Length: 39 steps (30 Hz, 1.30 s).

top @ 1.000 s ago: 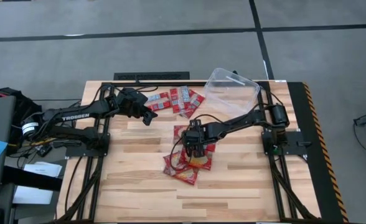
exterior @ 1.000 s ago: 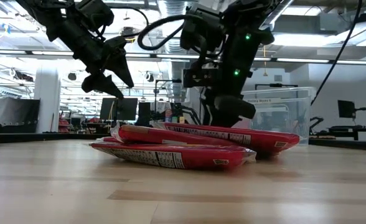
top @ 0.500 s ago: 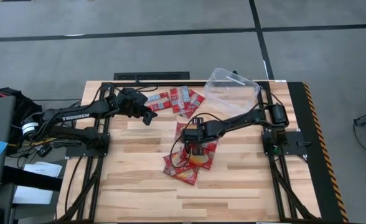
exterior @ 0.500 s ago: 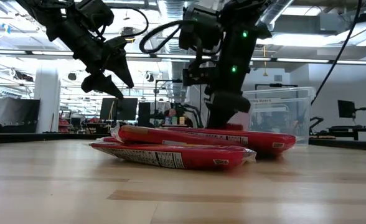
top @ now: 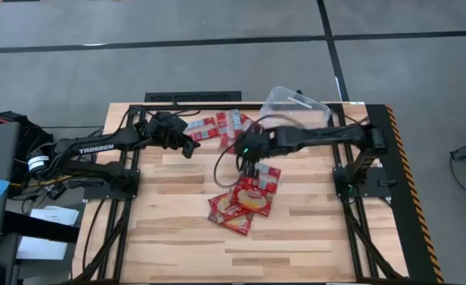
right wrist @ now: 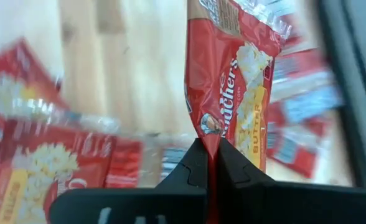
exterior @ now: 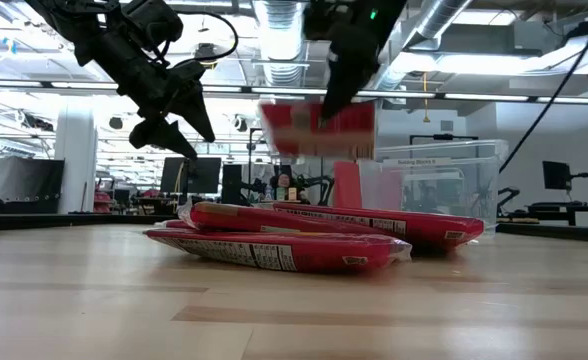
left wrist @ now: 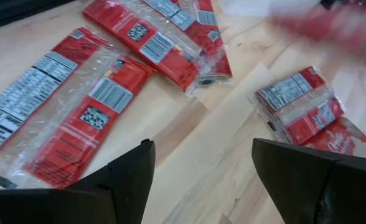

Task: Sort popcorn bags into baskets
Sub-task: Put the red popcorn bag into the transparent bin

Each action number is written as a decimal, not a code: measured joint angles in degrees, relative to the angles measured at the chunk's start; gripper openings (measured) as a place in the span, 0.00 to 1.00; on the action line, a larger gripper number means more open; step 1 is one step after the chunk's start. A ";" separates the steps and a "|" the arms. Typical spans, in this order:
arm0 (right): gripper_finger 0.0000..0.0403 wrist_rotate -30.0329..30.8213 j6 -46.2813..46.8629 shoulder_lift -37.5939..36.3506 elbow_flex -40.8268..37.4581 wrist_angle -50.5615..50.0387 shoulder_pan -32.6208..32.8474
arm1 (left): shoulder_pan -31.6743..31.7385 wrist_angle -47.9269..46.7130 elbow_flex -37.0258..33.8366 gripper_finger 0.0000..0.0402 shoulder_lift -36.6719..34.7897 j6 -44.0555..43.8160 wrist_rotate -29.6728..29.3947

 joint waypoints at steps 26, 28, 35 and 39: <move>0.04 5.23 -3.80 -11.45 -2.61 -21.26 -24.78 | 0.00 0.09 0.00 0.64 0.00 -0.28 -5.18; 0.03 4.46 -4.16 -11.47 -5.04 -20.48 -24.71 | 0.00 0.09 0.00 0.64 0.00 -0.28 -5.71; 0.08 4.22 -7.64 -11.41 -12.07 -15.24 -25.85 | 0.00 0.11 0.00 0.64 0.00 -0.26 -6.73; 0.07 3.22 -9.24 -11.37 -13.75 -13.82 -28.10 | -0.02 0.13 0.00 0.64 0.00 -0.35 -7.03</move>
